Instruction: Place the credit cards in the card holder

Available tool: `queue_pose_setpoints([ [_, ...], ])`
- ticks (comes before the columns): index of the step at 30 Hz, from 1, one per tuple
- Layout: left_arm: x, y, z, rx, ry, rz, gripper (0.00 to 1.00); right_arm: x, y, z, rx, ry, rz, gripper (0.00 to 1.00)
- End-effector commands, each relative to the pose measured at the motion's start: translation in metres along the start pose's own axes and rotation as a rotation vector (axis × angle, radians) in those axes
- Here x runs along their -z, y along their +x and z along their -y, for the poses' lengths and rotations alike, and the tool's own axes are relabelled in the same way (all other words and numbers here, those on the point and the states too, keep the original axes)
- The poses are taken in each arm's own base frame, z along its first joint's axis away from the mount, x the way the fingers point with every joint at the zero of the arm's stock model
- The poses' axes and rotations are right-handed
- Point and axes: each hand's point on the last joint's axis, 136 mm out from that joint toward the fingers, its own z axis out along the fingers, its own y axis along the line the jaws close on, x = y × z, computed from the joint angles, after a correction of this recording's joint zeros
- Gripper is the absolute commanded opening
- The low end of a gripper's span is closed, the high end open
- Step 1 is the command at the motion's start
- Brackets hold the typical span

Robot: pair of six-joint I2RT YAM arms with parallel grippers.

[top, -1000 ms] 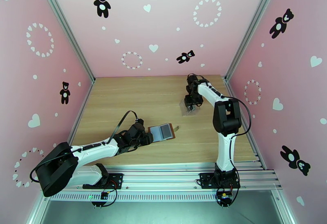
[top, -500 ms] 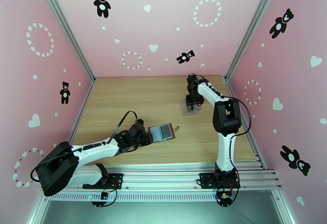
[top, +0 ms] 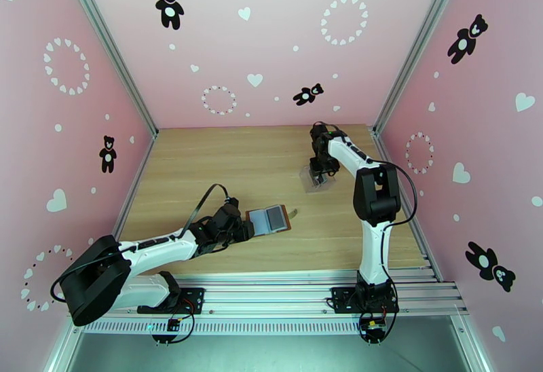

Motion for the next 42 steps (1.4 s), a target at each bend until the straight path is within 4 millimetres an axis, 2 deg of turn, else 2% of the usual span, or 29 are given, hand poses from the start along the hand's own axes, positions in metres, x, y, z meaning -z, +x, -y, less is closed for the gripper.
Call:
queue_pose_setpoints([
  [1, -0.001, 0.000, 0.003, -0.005, -0.001, 0.005, 0.53, 0.010, -0.003, 0.009, -0.017, 0.046, 0.008, 0.55],
  [23, -0.002, 0.001, 0.002, -0.006, -0.005, 0.002, 0.53, 0.037, -0.012, 0.021, -0.043, 0.082, 0.087, 0.44],
  [28, -0.002, 0.000, 0.002, -0.004, -0.006, 0.003, 0.53, 0.033, -0.011, 0.019, -0.037, 0.071, 0.076, 0.36],
  [32, -0.002, 0.000, 0.002, -0.003, -0.005, 0.003, 0.53, 0.034, -0.011, 0.015, -0.035, 0.047, 0.078, 0.35],
  [34, -0.002, 0.000, 0.002, -0.003, -0.005, 0.005, 0.53, 0.035, -0.013, 0.007, -0.030, 0.000, 0.090, 0.38],
  [35, -0.002, 0.001, 0.002, -0.005, -0.004, 0.004, 0.53, 0.035, -0.013, 0.004, -0.026, -0.018, 0.089, 0.45],
  [37, -0.002, 0.001, 0.002, -0.004, -0.004, 0.004, 0.53, 0.031, -0.012, 0.001, -0.019, -0.031, 0.076, 0.52],
  [42, -0.002, 0.001, 0.002, -0.005, -0.003, 0.004, 0.53, 0.012, -0.005, 0.000, -0.001, -0.014, 0.015, 0.55],
])
